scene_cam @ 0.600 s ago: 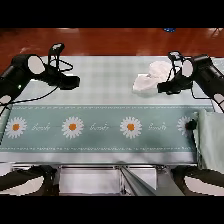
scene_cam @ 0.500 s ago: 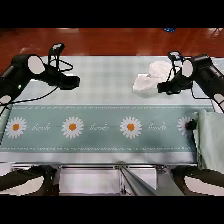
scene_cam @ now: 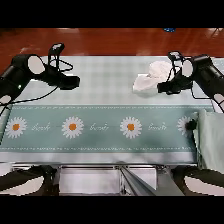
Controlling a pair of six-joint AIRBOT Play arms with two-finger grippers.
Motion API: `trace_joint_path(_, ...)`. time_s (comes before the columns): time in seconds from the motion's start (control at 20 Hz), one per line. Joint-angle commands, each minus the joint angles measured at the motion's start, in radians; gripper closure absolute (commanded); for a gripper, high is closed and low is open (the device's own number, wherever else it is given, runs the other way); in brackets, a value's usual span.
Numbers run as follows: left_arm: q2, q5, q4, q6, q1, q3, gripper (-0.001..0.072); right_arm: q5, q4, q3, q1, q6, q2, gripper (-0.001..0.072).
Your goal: Fold the shirts.
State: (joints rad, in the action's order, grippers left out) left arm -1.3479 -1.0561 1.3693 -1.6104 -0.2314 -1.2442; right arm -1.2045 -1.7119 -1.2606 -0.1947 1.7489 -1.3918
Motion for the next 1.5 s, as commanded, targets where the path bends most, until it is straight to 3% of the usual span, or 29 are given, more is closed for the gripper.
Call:
trace_joint_path(0.0,-0.001,0.000,0.000,0.000,0.000,0.000,0.0678,0.000,0.000,0.001,0.000,0.000,0.000,0.0687)
trace_joint_path(0.15,-0.001,0.088,0.000,0.001,0.000,0.000,0.0678,0.029,-0.002,0.001,0.000,0.000,0.000,0.0687)
trace_joint_path(0.25,-0.005,0.172,0.011,0.000,0.001,0.000,0.0648,0.187,-0.055,0.001,0.000,0.001,-0.001,0.0658)
trace_joint_path(0.3,-0.013,0.237,0.032,0.001,0.001,0.000,0.0496,0.278,-0.114,0.001,0.000,0.003,-0.001,0.0465)
trace_joint_path(0.35,-0.023,0.306,0.066,-0.002,0.001,0.000,0.0193,0.381,-0.196,0.001,0.000,0.040,-0.002,0.0298)
trace_joint_path(0.45,-0.035,0.416,0.146,0.000,0.010,0.000,0.0198,0.529,-0.349,-0.005,0.019,0.212,-0.016,0.0299)
trace_joint_path(0.5,-0.037,0.459,0.154,0.000,0.021,0.000,0.0198,0.552,-0.360,-0.029,0.049,0.294,-0.046,0.0300)
trace_joint_path(0.55,-0.037,0.497,0.153,0.000,0.034,0.000,0.0199,0.553,-0.317,-0.070,0.083,0.306,-0.093,0.0300)
trace_joint_path(0.75,-0.037,0.493,0.153,-0.008,0.059,0.000,0.0200,0.446,-0.035,-0.264,0.177,0.068,-0.344,0.0303)
trace_joint_path(0.85,-0.037,0.413,0.153,-0.029,0.063,0.000,0.0200,0.347,0.064,-0.339,0.188,-0.041,-0.460,0.0303)
trace_joint_path(0.95,-0.037,0.312,0.149,-0.053,0.063,0.000,0.0200,0.259,0.106,-0.379,0.185,-0.065,-0.534,0.0304)
trace_joint_path(1.0,-0.034,0.281,0.150,-0.053,0.063,0.000,0.0200,0.232,0.111,-0.386,0.185,-0.068,-0.554,0.0345)
trace_joint_path(1.05,-0.027,0.262,0.150,-0.053,0.068,-0.002,0.0200,0.210,0.109,-0.388,0.185,-0.072,-0.561,0.0476)
trace_joint_path(1.1,-0.016,0.244,0.150,-0.053,0.079,-0.010,0.0200,0.187,0.114,-0.392,0.185,-0.102,-0.559,0.0652)
trace_joint_path(1.15,-0.002,0.217,0.150,-0.053,0.098,-0.028,0.0200,0.148,0.121,-0.414,0.185,-0.138,-0.552,0.0687)
trace_joint_path(1.25,0.047,0.153,0.150,-0.053,0.151,-0.072,0.0200,0.090,0.145,-0.481,0.184,-0.202,-0.513,0.0687)
trace_joint_path(1.45,0.231,0.103,0.149,-0.053,0.270,-0.047,0.0200,0.097,0.270,-0.631,0.175,-0.251,-0.349,0.0688)
